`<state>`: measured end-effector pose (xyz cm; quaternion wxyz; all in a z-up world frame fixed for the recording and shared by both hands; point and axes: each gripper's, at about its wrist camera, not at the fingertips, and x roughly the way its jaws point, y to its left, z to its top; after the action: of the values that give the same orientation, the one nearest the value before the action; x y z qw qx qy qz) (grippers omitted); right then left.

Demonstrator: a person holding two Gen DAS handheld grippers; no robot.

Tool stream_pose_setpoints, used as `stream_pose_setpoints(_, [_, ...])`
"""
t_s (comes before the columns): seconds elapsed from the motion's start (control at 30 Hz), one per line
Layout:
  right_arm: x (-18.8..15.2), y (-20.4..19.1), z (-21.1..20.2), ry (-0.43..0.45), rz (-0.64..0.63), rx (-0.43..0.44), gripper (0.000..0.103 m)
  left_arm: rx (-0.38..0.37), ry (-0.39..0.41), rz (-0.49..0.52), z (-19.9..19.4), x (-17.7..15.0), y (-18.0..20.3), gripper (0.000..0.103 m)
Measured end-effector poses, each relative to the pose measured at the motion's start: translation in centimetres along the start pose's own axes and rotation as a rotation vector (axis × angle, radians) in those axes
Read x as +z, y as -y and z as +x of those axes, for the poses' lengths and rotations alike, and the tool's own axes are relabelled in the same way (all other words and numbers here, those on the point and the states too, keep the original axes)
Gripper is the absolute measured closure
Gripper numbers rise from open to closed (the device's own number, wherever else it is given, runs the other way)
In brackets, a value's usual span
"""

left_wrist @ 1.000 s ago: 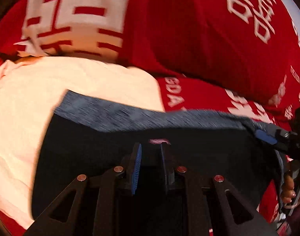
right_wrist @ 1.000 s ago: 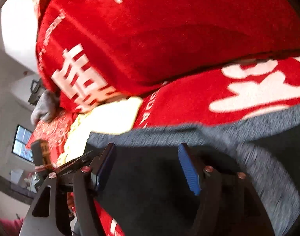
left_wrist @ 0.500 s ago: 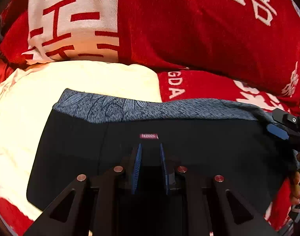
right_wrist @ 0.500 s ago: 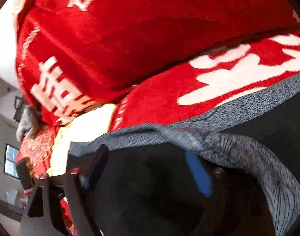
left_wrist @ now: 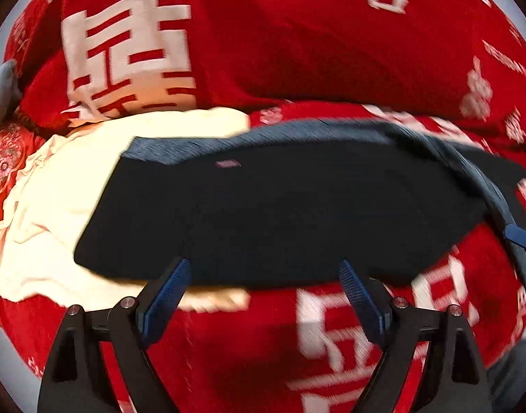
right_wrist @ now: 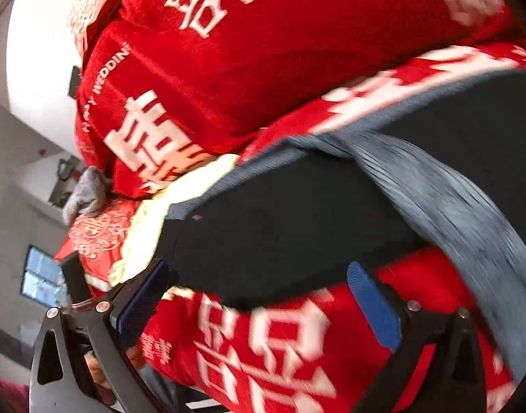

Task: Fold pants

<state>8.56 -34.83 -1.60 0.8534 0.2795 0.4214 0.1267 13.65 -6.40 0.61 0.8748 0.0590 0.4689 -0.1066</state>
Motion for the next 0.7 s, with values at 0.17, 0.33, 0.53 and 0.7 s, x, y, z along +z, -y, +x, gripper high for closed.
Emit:
stream_pose_setpoints(0.17, [-4.0, 1.5, -4.4, -0.064, -0.058, -0.133, 0.0, -0.098, -0.044, 0.07, -1.1, -2.3, 4.0, 0.015])
stream_pose_setpoints(0.33, [-5.6, 5.4, -11.7, 0.043, 0.0, -0.39, 0.0, -0.208, -0.039, 0.109, -3.0, -2.6, 8.7, 0.015])
stream_pose_setpoints(0.53, [-6.9, 13.3, -18.8, 0.173, 0.3, -0.338, 0.0, -0.304, -0.058, 0.129, -3.6, -1.0, 13.5, 0.015])
stream_pose_setpoints(0.7, [-8.5, 16.8, -19.0, 0.172, 0.388, -0.269, 0.015, -0.42, -0.119, 0.102, -2.0, 0.5, 17.5, 0.015])
